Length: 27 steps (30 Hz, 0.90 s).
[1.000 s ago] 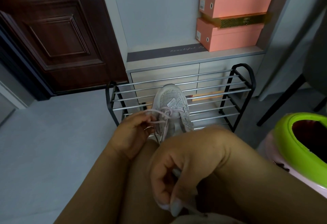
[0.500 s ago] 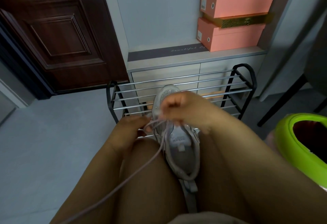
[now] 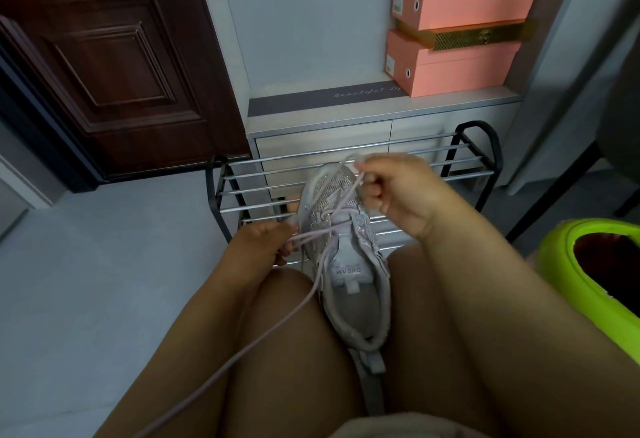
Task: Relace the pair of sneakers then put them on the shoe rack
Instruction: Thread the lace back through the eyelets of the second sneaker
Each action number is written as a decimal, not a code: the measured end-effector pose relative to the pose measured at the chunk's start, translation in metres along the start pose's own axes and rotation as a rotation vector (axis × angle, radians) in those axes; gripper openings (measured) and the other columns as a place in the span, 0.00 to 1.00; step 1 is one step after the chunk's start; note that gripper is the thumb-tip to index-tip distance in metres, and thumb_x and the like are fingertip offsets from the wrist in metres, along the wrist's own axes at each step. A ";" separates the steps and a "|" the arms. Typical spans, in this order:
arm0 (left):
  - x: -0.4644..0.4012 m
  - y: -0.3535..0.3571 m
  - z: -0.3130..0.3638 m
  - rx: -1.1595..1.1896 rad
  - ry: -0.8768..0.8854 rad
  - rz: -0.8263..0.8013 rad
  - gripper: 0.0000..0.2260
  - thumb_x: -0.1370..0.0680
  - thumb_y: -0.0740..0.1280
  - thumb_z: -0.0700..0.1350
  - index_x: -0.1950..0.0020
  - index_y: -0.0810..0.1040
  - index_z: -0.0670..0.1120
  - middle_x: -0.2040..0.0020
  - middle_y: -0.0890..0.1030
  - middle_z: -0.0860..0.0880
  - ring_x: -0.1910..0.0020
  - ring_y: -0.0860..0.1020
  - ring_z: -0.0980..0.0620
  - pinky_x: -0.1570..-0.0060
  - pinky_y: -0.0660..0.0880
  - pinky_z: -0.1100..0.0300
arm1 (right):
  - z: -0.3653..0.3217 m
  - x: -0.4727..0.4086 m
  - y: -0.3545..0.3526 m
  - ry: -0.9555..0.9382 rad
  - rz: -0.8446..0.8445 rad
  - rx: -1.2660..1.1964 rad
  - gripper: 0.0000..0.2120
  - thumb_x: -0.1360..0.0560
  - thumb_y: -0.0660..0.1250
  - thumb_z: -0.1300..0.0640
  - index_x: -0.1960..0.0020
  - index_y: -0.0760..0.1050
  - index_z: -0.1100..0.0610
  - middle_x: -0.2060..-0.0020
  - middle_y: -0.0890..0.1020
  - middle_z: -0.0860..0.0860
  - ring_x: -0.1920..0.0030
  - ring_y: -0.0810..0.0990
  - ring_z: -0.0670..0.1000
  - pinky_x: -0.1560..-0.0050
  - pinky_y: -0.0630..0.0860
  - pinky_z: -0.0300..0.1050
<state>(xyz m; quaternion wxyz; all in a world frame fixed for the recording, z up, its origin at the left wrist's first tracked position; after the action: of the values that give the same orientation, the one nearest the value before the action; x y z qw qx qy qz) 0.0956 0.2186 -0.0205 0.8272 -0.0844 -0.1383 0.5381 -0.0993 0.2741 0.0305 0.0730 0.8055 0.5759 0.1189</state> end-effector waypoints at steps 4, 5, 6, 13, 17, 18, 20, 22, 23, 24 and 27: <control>-0.009 -0.014 0.006 -0.114 0.055 -0.052 0.10 0.21 0.64 0.45 0.61 0.79 0.47 0.70 0.77 0.52 0.70 0.72 0.55 0.67 0.72 0.64 | -0.029 0.007 -0.020 -0.068 0.050 -0.243 0.10 0.23 0.62 0.58 0.63 0.71 0.57 0.75 0.67 0.48 0.77 0.63 0.44 0.79 0.58 0.35; -0.013 -0.021 0.009 -0.109 0.056 -0.057 0.06 0.22 0.65 0.45 0.57 0.80 0.47 0.69 0.77 0.53 0.69 0.73 0.55 0.65 0.72 0.63 | -0.034 0.009 -0.026 -0.100 0.082 -0.241 0.10 0.23 0.62 0.57 0.63 0.71 0.57 0.75 0.67 0.48 0.77 0.63 0.45 0.79 0.59 0.36; -0.016 -0.029 0.013 -0.106 0.062 -0.057 0.05 0.22 0.66 0.45 0.54 0.81 0.48 0.68 0.78 0.53 0.68 0.73 0.54 0.64 0.72 0.61 | -0.039 0.012 -0.031 -0.129 0.115 -0.232 0.11 0.22 0.61 0.57 0.63 0.71 0.57 0.75 0.67 0.48 0.76 0.63 0.45 0.79 0.59 0.36; -0.014 -0.045 0.062 -0.355 0.198 -0.222 0.04 0.24 0.67 0.48 0.54 0.81 0.50 0.69 0.79 0.55 0.68 0.75 0.58 0.65 0.73 0.65 | -0.041 0.025 -0.027 -0.169 0.201 -0.022 0.10 0.22 0.62 0.59 0.63 0.70 0.57 0.76 0.69 0.48 0.77 0.63 0.46 0.78 0.59 0.34; -0.003 -0.016 0.088 -0.398 0.284 -0.403 0.09 0.25 0.67 0.51 0.45 0.79 0.57 0.67 0.80 0.59 0.68 0.76 0.62 0.63 0.74 0.64 | -0.033 0.030 -0.004 -0.152 0.066 0.040 0.11 0.23 0.62 0.63 0.64 0.69 0.58 0.77 0.72 0.50 0.79 0.65 0.47 0.80 0.59 0.35; -0.001 -0.006 0.092 -0.403 0.316 -0.432 0.10 0.25 0.68 0.51 0.44 0.79 0.57 0.68 0.79 0.60 0.69 0.75 0.61 0.64 0.73 0.63 | -0.032 0.031 0.002 -0.147 0.028 0.040 0.11 0.23 0.62 0.63 0.64 0.69 0.58 0.77 0.74 0.50 0.79 0.66 0.47 0.80 0.59 0.35; 0.005 0.014 0.097 -0.399 0.378 -0.446 0.08 0.25 0.68 0.52 0.48 0.80 0.53 0.72 0.74 0.58 0.72 0.71 0.60 0.66 0.70 0.63 | -0.030 0.033 0.008 -0.132 -0.005 0.009 0.11 0.23 0.63 0.63 0.64 0.69 0.59 0.77 0.75 0.51 0.79 0.67 0.47 0.81 0.59 0.34; 0.007 0.026 0.101 -0.323 0.378 -0.436 0.08 0.24 0.67 0.52 0.59 0.81 0.49 0.72 0.72 0.56 0.72 0.68 0.58 0.67 0.68 0.64 | -0.028 0.030 0.007 -0.117 0.052 -0.031 0.10 0.24 0.63 0.64 0.64 0.71 0.59 0.75 0.75 0.51 0.77 0.67 0.47 0.80 0.59 0.34; 0.006 0.028 0.103 -0.252 0.350 -0.424 0.11 0.23 0.66 0.52 0.64 0.80 0.50 0.71 0.72 0.54 0.71 0.68 0.56 0.67 0.68 0.62 | -0.027 0.028 0.004 -0.112 0.106 -0.038 0.10 0.25 0.63 0.64 0.64 0.72 0.58 0.73 0.74 0.51 0.75 0.68 0.47 0.79 0.59 0.35; 0.004 0.028 0.105 -0.170 0.323 -0.409 0.14 0.22 0.65 0.52 0.67 0.79 0.51 0.70 0.72 0.52 0.69 0.68 0.54 0.65 0.68 0.61 | -0.027 0.026 0.001 -0.108 0.160 -0.057 0.10 0.25 0.62 0.65 0.64 0.73 0.58 0.70 0.74 0.51 0.73 0.69 0.47 0.77 0.60 0.37; -0.004 0.023 0.106 0.020 0.299 -0.384 0.21 0.20 0.62 0.50 0.75 0.73 0.50 0.69 0.73 0.51 0.69 0.67 0.54 0.66 0.67 0.61 | -0.024 0.023 -0.010 -0.142 0.185 -0.288 0.07 0.32 0.60 0.64 0.67 0.71 0.56 0.63 0.79 0.52 0.65 0.74 0.47 0.71 0.64 0.38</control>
<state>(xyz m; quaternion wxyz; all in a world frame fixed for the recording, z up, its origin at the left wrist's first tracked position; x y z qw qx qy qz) 0.0400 0.2231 0.0731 0.9264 -0.1269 -0.0224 0.3538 -0.1077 0.2987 0.0539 0.2167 0.8427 0.4697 0.1490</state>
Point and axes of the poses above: each hand's wrist, its own x-axis away from the middle knuckle, its own y-axis out of the palm, z = x × y, the point moved 1 cm from there along -x, towards the middle knuckle
